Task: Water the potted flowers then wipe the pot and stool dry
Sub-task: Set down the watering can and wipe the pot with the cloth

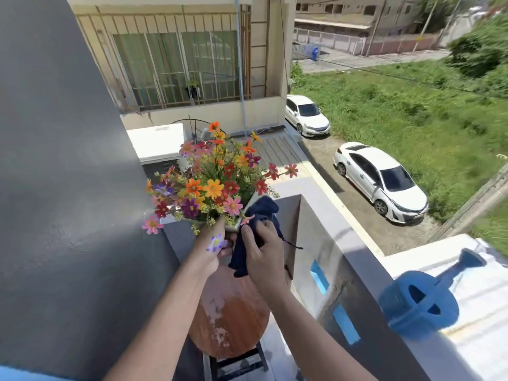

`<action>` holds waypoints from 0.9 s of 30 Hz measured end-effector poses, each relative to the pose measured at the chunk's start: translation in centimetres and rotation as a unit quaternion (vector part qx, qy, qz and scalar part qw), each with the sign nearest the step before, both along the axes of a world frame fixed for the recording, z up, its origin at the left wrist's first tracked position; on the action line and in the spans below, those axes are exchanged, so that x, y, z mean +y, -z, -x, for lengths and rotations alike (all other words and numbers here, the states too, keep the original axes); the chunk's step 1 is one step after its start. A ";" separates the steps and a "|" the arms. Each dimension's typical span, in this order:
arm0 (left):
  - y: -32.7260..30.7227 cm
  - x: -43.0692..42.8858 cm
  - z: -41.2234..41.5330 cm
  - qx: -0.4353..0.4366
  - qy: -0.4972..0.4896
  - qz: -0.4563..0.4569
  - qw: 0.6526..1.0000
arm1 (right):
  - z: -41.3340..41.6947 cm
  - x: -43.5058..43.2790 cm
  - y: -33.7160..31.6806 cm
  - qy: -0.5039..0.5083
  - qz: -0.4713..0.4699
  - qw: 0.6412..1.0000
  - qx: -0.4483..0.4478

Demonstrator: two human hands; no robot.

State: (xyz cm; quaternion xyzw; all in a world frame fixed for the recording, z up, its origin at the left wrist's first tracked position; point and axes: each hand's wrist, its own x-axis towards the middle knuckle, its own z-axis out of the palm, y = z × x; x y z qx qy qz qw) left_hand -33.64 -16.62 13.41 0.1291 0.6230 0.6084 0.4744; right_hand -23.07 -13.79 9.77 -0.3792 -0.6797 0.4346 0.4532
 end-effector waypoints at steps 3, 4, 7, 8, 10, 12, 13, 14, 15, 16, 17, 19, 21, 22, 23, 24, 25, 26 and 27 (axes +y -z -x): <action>-0.1 0.1 0.3 0.002 0.007 0.028 1.000 | -0.1 0.0 0.6 -0.012 -0.001 1.000 -0.001; 0.0 0.0 0.2 0.001 0.013 0.030 0.999 | 0.0 0.7 0.5 -0.006 0.007 1.000 0.003; 0.0 -0.6 -0.3 0.002 0.011 0.029 1.000 | 0.4 4.3 -0.3 0.035 0.025 0.999 0.022; -0.1 -0.8 -0.5 0.003 0.009 0.031 0.999 | 0.5 5.7 -0.4 0.048 0.019 0.999 0.012; -0.4 -1.1 -0.8 -0.014 0.015 0.019 1.000 | 0.5 8.5 -0.2 0.073 0.020 0.997 -0.016; -0.7 -1.2 -1.0 -0.051 0.008 0.000 0.999 | -0.1 10.1 0.2 0.101 0.028 0.994 -0.032; -0.8 -1.3 -1.0 -0.066 0.003 -0.007 0.998 | -0.4 10.3 0.5 0.110 0.031 0.993 -0.036; -0.9 -1.4 -1.1 -0.074 -0.001 -0.012 0.997 | -0.7 10.1 0.8 0.112 0.031 0.992 -0.038; -0.9 -1.3 -1.1 -0.074 -0.005 -0.012 0.997 | -0.9 9.7 1.2 0.112 0.027 0.993 -0.037; -0.9 -1.2 -1.0 -0.071 -0.010 -0.009 0.997 | -0.9 9.0 1.7 0.107 0.019 0.993 -0.037; -0.8 -1.0 -0.9 -0.069 -0.017 -0.006 0.997 | -0.9 8.1 2.3 0.099 0.010 0.994 -0.041; -0.5 -0.6 -0.6 -0.078 -0.031 -0.007 0.996 | -0.8 6.1 3.5 0.072 -0.023 0.995 -0.061; -0.1 -0.4 -0.3 -0.078 -0.043 -0.004 0.996 | -0.9 4.9 4.3 0.039 -0.040 0.996 -0.074; 0.2 -0.2 -0.1 -0.073 -0.044 -0.004 0.996 | -1.0 4.5 4.4 0.027 -0.041 0.996 -0.079; 0.5 -0.2 0.1 -0.067 -0.041 -0.006 0.997 | -1.1 4.3 4.4 0.016 -0.038 0.996 -0.082; 0.8 -0.1 0.3 -0.061 -0.039 -0.010 0.997 | -1.1 3.9 4.2 0.012 -0.033 0.996 -0.081; 1.1 0.0 0.4 -0.058 -0.041 -0.015 0.997 | -1.0 3.4 4.0 0.014 -0.024 0.997 -0.074; 1.2 0.1 0.4 -0.052 -0.048 -0.018 0.997 | -0.9 3.0 3.6 0.018 -0.012 0.998 -0.062; 1.1 0.1 0.2 -0.044 -0.052 -0.020 0.997 | -0.8 2.6 3.0 0.021 -0.002 0.999 -0.048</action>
